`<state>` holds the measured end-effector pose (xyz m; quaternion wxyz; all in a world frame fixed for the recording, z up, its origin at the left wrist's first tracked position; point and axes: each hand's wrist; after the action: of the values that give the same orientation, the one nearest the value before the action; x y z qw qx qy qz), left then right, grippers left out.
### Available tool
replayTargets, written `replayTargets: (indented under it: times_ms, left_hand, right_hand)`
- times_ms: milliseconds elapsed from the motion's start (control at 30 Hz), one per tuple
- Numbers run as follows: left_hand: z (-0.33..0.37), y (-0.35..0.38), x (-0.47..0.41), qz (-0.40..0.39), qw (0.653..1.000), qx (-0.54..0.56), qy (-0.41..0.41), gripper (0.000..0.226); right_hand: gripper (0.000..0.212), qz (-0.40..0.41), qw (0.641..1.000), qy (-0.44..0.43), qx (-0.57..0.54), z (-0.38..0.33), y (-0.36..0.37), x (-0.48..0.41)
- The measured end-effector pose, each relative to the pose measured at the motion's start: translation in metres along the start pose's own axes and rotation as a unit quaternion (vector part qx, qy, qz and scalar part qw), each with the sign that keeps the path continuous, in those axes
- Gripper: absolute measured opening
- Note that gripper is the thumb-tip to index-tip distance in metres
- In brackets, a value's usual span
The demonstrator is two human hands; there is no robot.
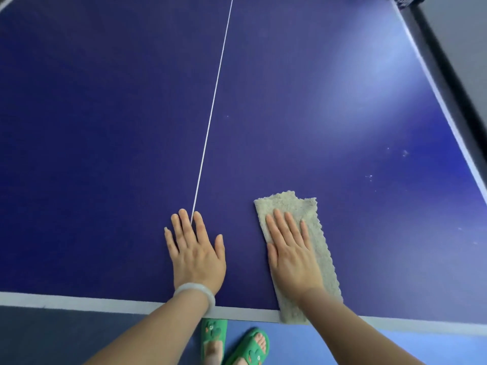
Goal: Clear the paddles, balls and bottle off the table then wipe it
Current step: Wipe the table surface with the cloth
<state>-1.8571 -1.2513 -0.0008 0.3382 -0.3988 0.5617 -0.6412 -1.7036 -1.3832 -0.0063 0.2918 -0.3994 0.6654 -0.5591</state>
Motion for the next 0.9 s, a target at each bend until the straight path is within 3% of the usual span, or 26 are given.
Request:
replayTargets:
  times_ms: [133, 333, 500, 700, 900]
  left_hand:
    - [-0.001, -0.003, 0.001, -0.004, 1.000, 0.004, 0.013, 0.073]
    - [0.004, -0.011, -0.004, -0.033, 0.997, 0.069, -0.001, 0.071]
    - [0.070, -0.022, 0.017, -0.014, 0.980, 0.129, 0.148, 0.067]
    - [0.149, -0.002, 0.036, -0.044, 0.990, 0.124, 0.041, 0.065]
    - [0.171, 0.013, 0.045, -0.002, 0.999, 0.034, -0.020, 0.072]
  right_hand:
    - [0.057, 0.015, 0.993, 0.118, 0.022, 0.027, -0.005, 0.016]
    - [0.059, 0.017, 0.991, 0.133, 0.024, 0.027, -0.003, 0.015]
    - [0.058, 0.022, 0.991, 0.131, 0.014, 0.025, -0.004, 0.015]
    - [0.057, 0.006, 0.998, 0.068, -0.009, 0.060, -0.009, 0.037]
    - [0.056, 0.017, 0.994, 0.110, 0.012, 0.193, -0.040, 0.093]
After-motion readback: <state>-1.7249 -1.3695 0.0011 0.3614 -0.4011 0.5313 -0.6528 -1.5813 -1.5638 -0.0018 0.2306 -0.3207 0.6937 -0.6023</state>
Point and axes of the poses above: each hand's wrist, its own x-axis away from the middle knuckle, its own y-axis out of the palm, z = x × y, and after that the axes turned 3 degrees about -x, right-handed
